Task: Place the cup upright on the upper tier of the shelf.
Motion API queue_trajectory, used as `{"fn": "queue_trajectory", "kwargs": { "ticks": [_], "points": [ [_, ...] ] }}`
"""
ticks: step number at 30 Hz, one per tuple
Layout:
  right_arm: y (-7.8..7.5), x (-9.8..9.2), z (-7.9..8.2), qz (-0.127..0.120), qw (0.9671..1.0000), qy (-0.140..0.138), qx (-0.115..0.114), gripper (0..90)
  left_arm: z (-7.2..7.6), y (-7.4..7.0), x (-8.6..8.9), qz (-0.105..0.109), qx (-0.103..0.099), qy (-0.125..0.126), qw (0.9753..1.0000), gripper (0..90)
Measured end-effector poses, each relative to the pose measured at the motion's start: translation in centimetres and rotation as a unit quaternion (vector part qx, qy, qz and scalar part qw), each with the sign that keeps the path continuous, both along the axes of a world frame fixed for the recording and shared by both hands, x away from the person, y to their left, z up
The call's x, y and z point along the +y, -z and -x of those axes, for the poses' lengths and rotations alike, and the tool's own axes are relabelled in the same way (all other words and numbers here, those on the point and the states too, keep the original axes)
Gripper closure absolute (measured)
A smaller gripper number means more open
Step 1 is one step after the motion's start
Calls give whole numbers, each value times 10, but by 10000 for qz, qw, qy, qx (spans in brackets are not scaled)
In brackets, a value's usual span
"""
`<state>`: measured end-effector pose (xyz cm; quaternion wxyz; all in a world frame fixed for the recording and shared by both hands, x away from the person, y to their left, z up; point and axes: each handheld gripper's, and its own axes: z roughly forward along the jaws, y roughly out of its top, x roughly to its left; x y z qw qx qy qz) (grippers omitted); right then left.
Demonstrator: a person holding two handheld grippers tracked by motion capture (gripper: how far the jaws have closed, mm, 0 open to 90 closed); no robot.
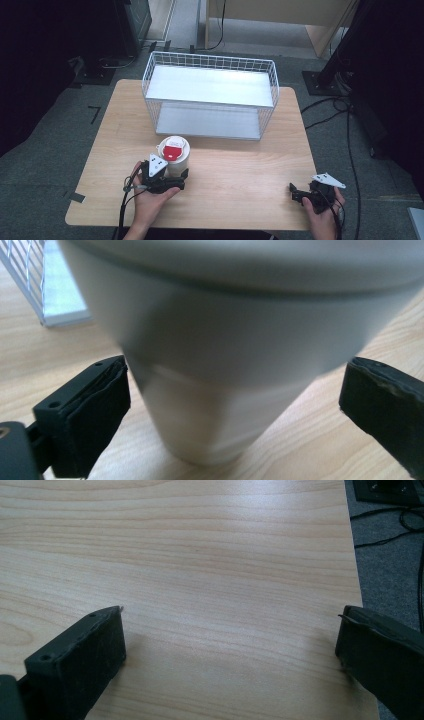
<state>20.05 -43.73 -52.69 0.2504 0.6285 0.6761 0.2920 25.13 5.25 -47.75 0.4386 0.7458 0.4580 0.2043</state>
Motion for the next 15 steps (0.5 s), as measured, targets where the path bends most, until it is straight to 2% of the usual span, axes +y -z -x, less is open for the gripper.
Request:
{"fn": "queue_trajectory", "kwargs": {
  "ticks": [5, 10, 15],
  "points": [
    [0, 0, 0, 0, 10000, -2, 1, 0, -3, -2, -2, 60, -83, -82, 9999, 33],
    [0, 0, 0, 1, 10000, -1, -1, 0, -5, -5, -3, 150, -238, -265, 9993, 68],
    [0, 0, 0, 2, 10000, 0, -2, 0, -8, -2, -6, 195, -287, -326, 9989, 71]
  ]
}}
